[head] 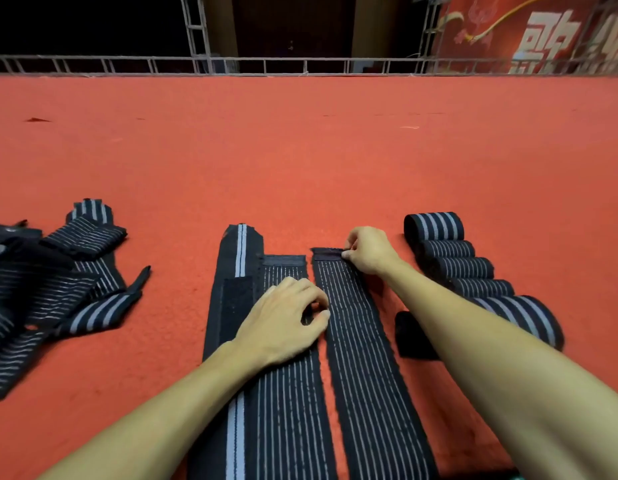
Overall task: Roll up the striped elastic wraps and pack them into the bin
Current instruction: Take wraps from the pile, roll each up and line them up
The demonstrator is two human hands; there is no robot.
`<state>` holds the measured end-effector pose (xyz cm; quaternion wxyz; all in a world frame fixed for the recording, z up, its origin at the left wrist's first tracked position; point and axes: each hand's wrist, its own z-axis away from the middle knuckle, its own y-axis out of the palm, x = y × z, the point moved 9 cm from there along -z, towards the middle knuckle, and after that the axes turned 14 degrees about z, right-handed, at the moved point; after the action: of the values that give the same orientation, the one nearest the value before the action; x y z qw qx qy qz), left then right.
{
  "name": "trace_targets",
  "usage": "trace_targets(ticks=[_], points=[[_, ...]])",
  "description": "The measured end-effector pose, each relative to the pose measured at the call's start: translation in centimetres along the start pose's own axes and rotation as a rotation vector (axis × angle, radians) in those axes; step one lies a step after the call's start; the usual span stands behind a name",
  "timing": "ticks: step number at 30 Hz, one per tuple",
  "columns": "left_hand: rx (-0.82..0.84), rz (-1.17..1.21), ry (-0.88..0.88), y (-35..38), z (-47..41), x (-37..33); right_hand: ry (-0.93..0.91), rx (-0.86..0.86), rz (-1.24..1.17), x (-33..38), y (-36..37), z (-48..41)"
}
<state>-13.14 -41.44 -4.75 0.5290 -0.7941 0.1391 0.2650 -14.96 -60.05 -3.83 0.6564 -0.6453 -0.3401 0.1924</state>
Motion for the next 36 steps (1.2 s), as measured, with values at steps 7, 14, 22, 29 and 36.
trace_targets(ticks=[7,14,22,29,36], points=[[0.080,0.007,-0.177,-0.4,-0.7,-0.1,-0.042,-0.122,-0.401,0.5,-5.6,4.2],[0.073,0.796,-0.383,-0.1,2.7,-3.0,-0.131,-0.060,-1.083,2.8,-11.5,11.4],[0.253,1.140,-0.263,-3.0,6.3,-10.2,-0.065,-0.103,-1.169,3.7,-14.7,15.8],[0.228,1.262,-0.258,-6.1,9.8,-11.0,-0.104,-0.164,-1.036,6.1,-16.2,17.3],[0.292,0.985,-0.426,-4.0,11.9,-6.5,-0.119,-0.028,-0.690,6.7,-11.6,15.8]])
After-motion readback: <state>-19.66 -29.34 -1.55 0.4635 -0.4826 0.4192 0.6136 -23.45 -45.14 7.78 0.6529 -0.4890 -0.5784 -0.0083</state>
